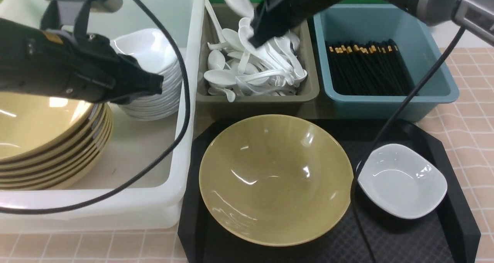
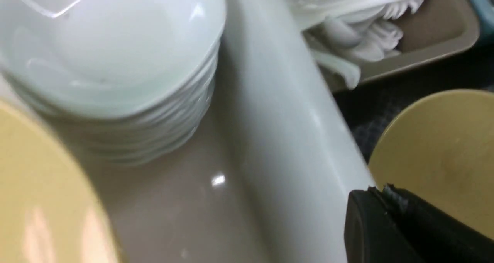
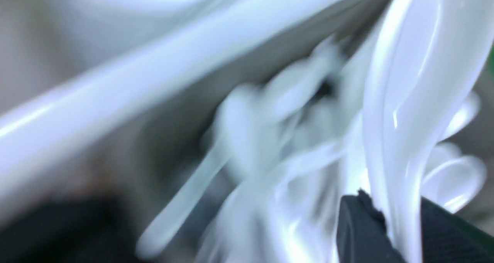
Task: On brown table put chopsticks spoon bowls plates into blue grey white boxes.
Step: 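Place the white spoon into the bin of spoons with the right gripper, then grasp the large bowl on the tray by its rim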
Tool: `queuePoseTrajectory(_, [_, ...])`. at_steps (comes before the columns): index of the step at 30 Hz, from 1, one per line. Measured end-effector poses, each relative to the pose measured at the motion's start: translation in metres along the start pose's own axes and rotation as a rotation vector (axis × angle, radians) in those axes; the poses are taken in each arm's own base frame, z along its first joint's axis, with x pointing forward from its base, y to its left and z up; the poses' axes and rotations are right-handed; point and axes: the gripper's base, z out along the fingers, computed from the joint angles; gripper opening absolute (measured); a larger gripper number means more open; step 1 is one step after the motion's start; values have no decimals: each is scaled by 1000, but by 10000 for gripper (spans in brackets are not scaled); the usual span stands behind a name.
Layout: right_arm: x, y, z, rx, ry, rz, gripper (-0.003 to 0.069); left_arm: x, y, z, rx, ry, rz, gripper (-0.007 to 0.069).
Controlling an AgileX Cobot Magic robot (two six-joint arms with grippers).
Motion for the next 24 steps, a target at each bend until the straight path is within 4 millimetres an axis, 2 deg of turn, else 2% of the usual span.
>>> queuePoseTrajectory(3, [10, -7, 24, 29, -32, 59, 178, -1, -2, 7, 31, -2, 1, 5])
queuePoseTrajectory(5, [22, -6, 44, 25, -14, 86, 231, 0, -1, 15, 47, 10, 12, 10])
queuePoseTrajectory(6, [22, -5, 45, 24, -11, 87, 239, 0, -1, 16, 49, 12, 12, 10])
queuePoseTrajectory(8, [28, -3, 51, 8, 22, 134, 388, -1, -1, 24, 71, 39, 28, 52])
queuePoseTrajectory(9, [28, -3, 49, -4, 49, 148, 433, -2, -2, 25, 78, 48, 37, 72])
queuePoseTrajectory(12, [17, -4, 30, -38, 117, 159, 564, -12, -5, 28, 112, 79, 64, 161])
queuePoseTrajectory(13, [11, -5, 19, -51, 141, 156, 595, -18, -7, 29, 126, 90, 79, 199])
queuePoseTrajectory(14, [10, -5, 17, -53, 145, 154, 600, -19, -8, 30, 128, 92, 82, 206])
queuePoseTrajectory(15, [1, -6, -2, -72, 177, 137, 623, -27, -13, 32, 148, 105, 110, 261])
queuePoseTrajectory(18, [-9, -7, -33, -107, 237, 88, 631, -39, -28, 41, 182, 144, 167, 349])
queuePoseTrajectory(19, [-16, -7, -58, -117, 255, 85, 619, -48, -41, 51, 199, 185, 227, 402])
queuePoseTrajectory(20, [-17, -7, -61, -117, 255, 87, 619, -46, -44, 56, 206, 204, 234, 412])
queuePoseTrajectory(21, [-21, -8, -79, -114, 251, 90, 598, -48, -55, 70, 208, 258, 283, 442])
queuePoseTrajectory(22, [-21, -8, -81, -113, 250, 90, 591, -49, -59, 71, 211, 259, 296, 444])
queuePoseTrajectory(23, [-23, -7, -101, -110, 242, 87, 565, -46, -70, 89, 199, 321, 341, 459])
queuePoseTrajectory(24, [-22, -7, -100, -112, 248, 88, 562, -46, -69, 91, 193, 329, 342, 459])
